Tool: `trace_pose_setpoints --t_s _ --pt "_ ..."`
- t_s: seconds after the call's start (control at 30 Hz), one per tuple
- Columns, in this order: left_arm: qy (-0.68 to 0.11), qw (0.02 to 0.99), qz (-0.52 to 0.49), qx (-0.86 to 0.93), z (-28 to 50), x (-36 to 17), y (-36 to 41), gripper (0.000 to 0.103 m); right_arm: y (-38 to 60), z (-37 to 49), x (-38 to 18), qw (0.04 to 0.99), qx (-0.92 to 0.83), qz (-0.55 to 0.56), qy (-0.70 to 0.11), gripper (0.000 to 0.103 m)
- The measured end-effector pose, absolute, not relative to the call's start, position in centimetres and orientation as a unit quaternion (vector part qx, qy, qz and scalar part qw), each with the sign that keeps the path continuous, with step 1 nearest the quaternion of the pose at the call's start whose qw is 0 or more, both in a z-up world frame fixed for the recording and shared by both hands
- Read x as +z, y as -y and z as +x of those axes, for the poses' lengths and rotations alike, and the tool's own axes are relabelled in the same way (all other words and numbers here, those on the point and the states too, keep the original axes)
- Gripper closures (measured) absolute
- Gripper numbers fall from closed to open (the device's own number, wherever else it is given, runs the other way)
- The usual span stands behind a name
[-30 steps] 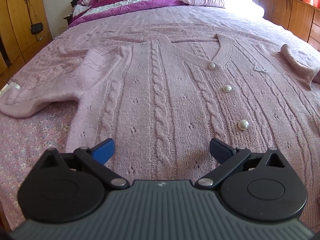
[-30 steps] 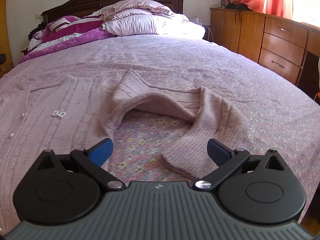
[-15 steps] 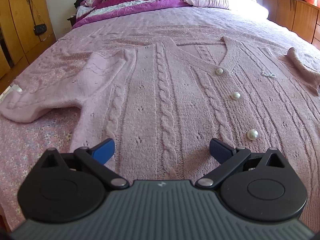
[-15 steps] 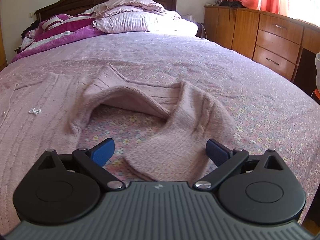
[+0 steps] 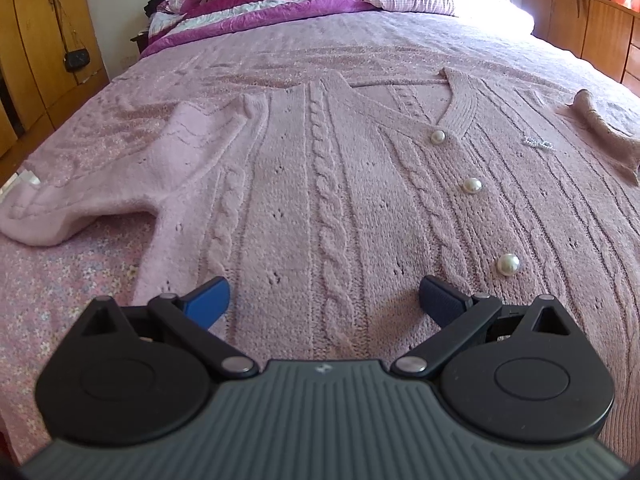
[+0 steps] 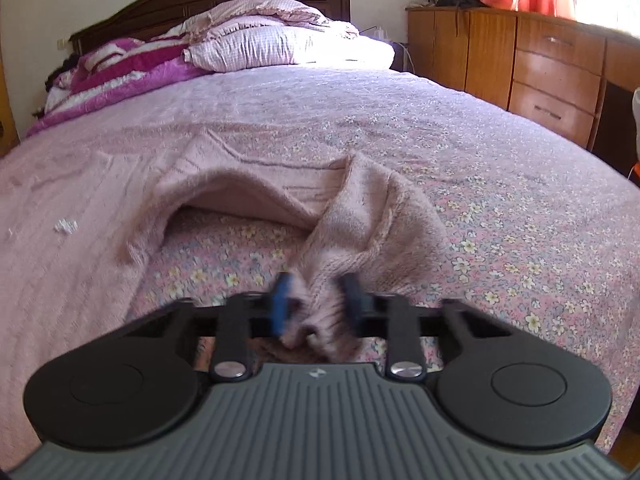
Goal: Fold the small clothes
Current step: 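Lift the sleeve with the right tool and lay it across the cardigan body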
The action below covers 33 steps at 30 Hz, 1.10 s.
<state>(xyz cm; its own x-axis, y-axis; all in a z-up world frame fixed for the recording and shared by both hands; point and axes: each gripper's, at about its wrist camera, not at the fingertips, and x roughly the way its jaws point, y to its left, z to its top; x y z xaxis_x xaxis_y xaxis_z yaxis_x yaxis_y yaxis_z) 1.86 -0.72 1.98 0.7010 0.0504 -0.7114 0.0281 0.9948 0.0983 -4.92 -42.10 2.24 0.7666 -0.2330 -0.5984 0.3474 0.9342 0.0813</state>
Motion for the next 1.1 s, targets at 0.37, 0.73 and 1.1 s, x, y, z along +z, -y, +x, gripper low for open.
trace_pose_setpoints --t_s 0.37,0.73,1.1 --pt "-0.364 0.930 0.047 0.004 1.8 4.0 -0.2 0.000 45.0 -4.3 12.8 0.948 -0.133 0.189 -0.220 0.088" --pt "-0.340 0.939 0.045 0.016 2.5 6.3 -2.6 0.000 40.9 0.6 22.9 0.941 -0.012 0.291 -0.174 0.088" --pt "-0.321 0.946 0.016 0.038 2.3 7.3 -6.1 0.000 27.6 6.5 25.7 0.916 0.100 0.336 -0.197 0.088"
